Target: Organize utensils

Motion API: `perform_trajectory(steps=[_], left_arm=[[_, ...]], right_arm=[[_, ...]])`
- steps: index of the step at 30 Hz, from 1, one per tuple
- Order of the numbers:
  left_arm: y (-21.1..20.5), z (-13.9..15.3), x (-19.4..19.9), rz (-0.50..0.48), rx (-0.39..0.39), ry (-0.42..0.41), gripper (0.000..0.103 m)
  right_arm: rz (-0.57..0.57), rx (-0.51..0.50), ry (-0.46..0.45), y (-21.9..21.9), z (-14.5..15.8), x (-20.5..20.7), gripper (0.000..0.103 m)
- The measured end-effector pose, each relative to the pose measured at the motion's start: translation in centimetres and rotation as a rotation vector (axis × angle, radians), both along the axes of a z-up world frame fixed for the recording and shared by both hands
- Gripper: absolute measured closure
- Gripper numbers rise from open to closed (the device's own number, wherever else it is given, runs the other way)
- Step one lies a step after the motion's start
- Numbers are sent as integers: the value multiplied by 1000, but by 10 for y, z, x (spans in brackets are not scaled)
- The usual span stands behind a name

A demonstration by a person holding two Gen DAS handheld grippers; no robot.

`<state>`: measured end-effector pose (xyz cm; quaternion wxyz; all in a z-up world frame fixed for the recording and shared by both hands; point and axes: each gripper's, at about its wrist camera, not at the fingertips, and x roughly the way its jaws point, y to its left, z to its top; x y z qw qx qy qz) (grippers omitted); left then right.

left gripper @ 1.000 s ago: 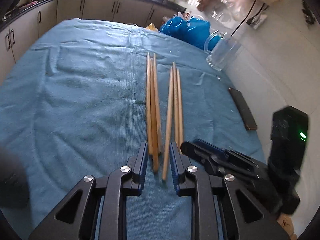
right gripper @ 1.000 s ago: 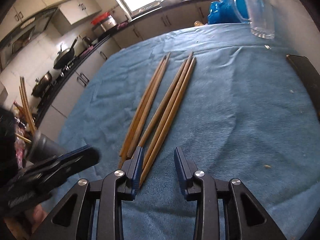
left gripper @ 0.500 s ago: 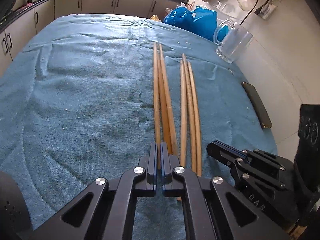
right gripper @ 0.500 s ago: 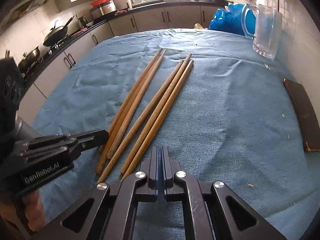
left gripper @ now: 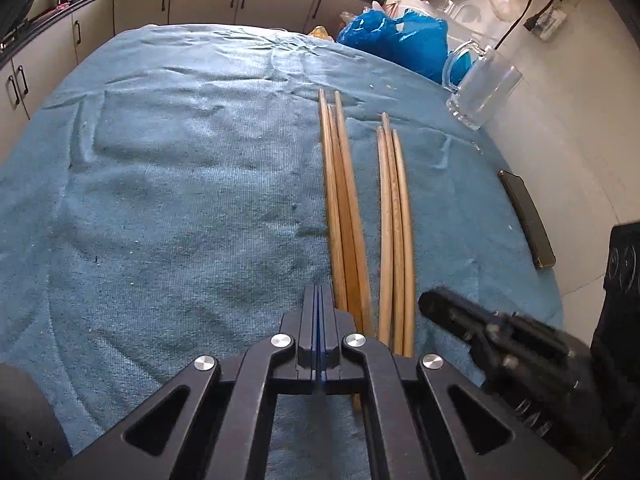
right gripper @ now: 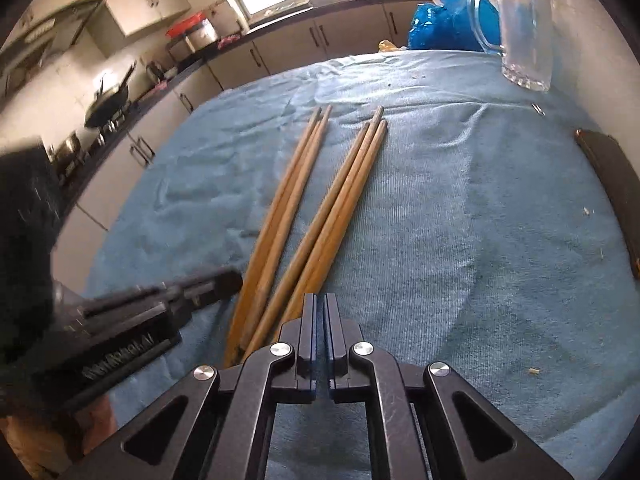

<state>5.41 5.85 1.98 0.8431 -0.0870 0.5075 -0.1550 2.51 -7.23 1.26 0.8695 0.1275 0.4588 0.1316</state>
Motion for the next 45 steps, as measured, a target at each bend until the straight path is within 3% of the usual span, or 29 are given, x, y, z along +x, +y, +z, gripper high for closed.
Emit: perform_trajectory(steps=[3,8,13,19,27,34,39,45], left_arm=[[0,0,-3,4,1,-4,103],[-1,0,-2,5,2,-6,103],[4,1,-3,-8,-91,2,103],[2,5,-3,-21,-130,-30,103],[-9,0,9,-35,-42,-22,97],[-34,3,15,-63,132,-57,97],[-28,5,10,-40,124,-7,98],[4,5,-47,-25,25,128,98]], right_arm=[[-11,15,5,-3,1,4,90],[-13,-49,13,6,-2,9,90],[7,-153,17,15,0,13,93],[3,-209,23,6,0,17,94],[4,-201,12,-2,-1,12,94],[2,-219,34,3,1,17,94],[-9,-188,69,-2,1,21,95],[-9,-148,114,-22,0,-13,96]])
